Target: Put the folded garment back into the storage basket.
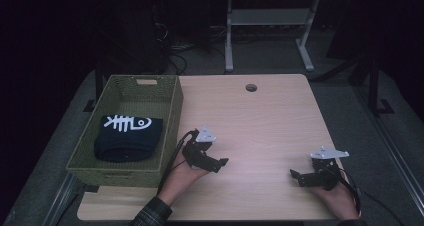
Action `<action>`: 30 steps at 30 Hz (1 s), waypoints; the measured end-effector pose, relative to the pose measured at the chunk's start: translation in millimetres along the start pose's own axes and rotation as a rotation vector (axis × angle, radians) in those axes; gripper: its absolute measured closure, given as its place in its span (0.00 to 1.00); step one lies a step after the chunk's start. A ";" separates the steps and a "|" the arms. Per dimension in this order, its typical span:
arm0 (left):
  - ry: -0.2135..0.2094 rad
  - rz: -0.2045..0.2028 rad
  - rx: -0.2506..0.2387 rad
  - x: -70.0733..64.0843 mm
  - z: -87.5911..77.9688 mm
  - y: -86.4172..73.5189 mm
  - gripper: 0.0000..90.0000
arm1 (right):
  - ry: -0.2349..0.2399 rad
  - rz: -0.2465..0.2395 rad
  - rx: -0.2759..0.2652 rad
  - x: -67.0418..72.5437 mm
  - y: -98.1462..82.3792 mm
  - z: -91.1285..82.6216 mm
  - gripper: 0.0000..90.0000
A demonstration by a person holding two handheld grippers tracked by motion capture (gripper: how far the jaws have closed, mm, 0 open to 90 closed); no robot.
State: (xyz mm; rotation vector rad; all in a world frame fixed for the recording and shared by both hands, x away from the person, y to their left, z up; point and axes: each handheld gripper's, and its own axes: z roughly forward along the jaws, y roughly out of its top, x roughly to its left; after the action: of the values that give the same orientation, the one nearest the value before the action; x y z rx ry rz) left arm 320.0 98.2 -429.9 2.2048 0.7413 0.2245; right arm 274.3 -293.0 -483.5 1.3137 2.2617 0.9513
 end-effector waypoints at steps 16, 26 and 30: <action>0.024 0.080 0.021 -2.6 34.8 -34.4 0.15 | 0.000 0.001 -0.001 0.2 0.0 0.1 0.02; 0.025 0.084 0.026 -1.8 34.7 -34.1 0.14 | -0.001 0.001 -0.001 0.2 0.0 0.1 0.02; 0.025 0.083 0.026 -1.9 34.7 -34.1 0.14 | -0.001 0.002 -0.001 0.2 0.0 0.1 0.02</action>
State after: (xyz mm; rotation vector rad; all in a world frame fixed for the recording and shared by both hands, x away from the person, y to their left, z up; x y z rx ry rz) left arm 316.9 93.2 -478.2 2.2641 0.6700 0.2859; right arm 274.3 -292.8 -483.6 1.3154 2.2598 0.9521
